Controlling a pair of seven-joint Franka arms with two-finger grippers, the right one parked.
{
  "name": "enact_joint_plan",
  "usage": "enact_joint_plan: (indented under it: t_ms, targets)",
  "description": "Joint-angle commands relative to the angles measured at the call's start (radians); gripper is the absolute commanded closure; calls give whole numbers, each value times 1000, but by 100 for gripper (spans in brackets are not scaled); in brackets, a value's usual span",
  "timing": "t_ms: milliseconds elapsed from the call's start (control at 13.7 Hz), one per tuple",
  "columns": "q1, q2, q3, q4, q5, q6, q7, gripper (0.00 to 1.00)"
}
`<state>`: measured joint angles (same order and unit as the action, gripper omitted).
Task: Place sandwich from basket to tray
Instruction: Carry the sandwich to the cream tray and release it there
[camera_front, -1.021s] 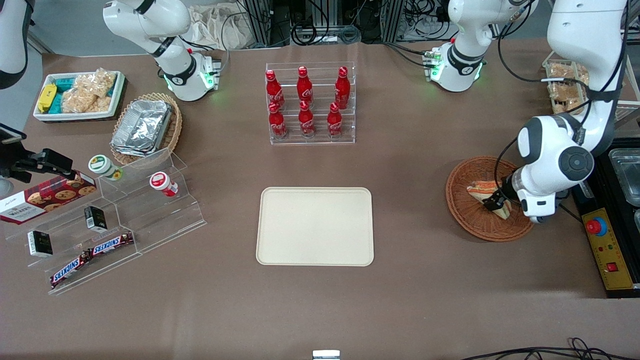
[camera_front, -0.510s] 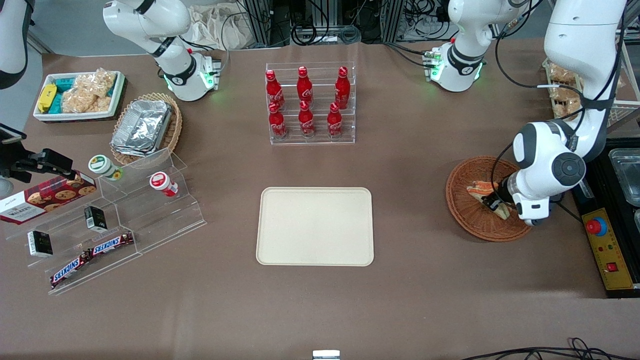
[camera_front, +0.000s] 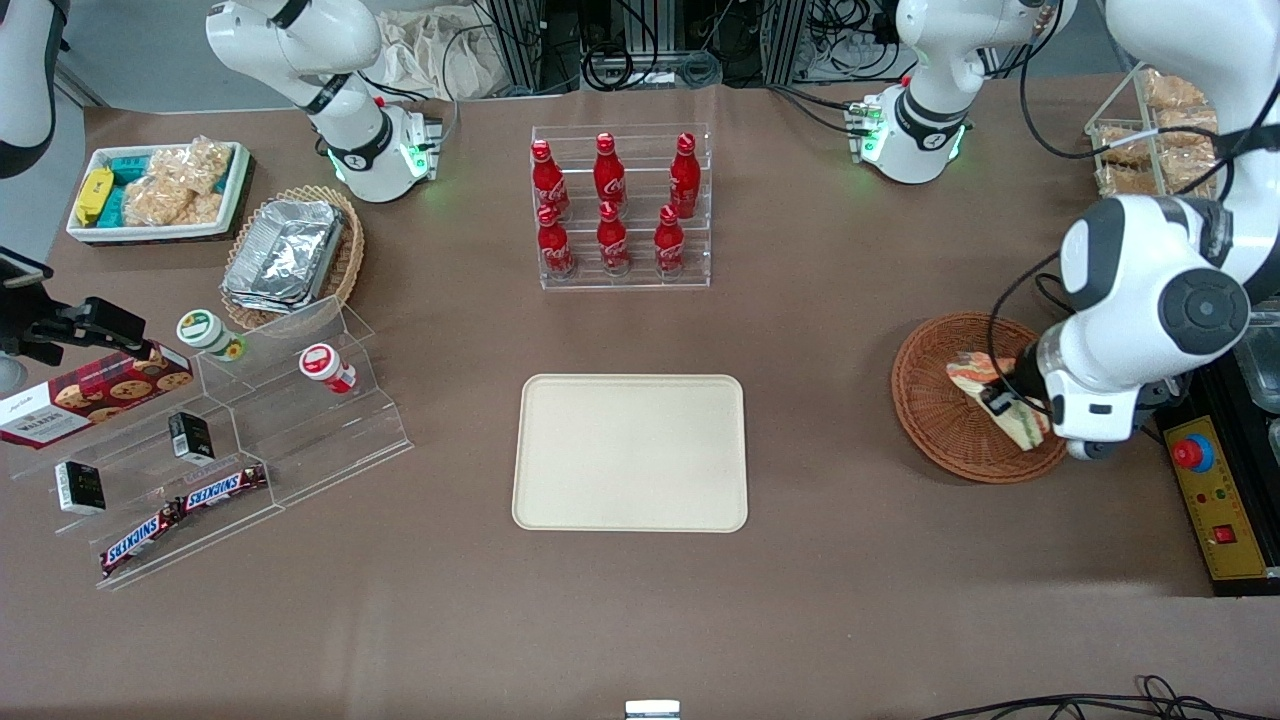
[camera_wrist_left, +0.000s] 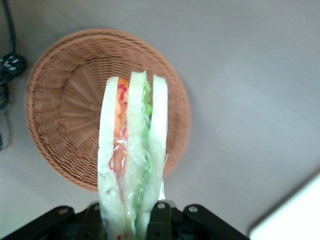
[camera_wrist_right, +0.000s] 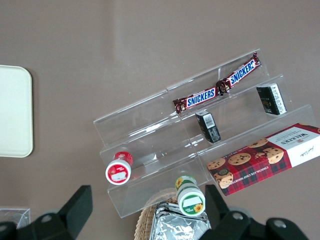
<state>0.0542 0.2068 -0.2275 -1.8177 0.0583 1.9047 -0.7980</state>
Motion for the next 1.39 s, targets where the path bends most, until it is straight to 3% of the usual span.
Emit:
enact_joint_plan:
  t_ms: [0,146,365,729,1021,1167,1312]
  targets:
    - [0,22,-129,21,-2,10,-13,100]
    - [-17,42,-209,18,8,71,-49,100]
    - [-144,112,-222,21,20,158,-50,100]
    - [-270,308,-222,26,199,437,-55,100]
    - [-274,430,-220,67,346,569,-44,99]
    - [-274,466,-220,89,417,585,-58,46]
    - [-274,464,-220,93,411,585,-67,16]
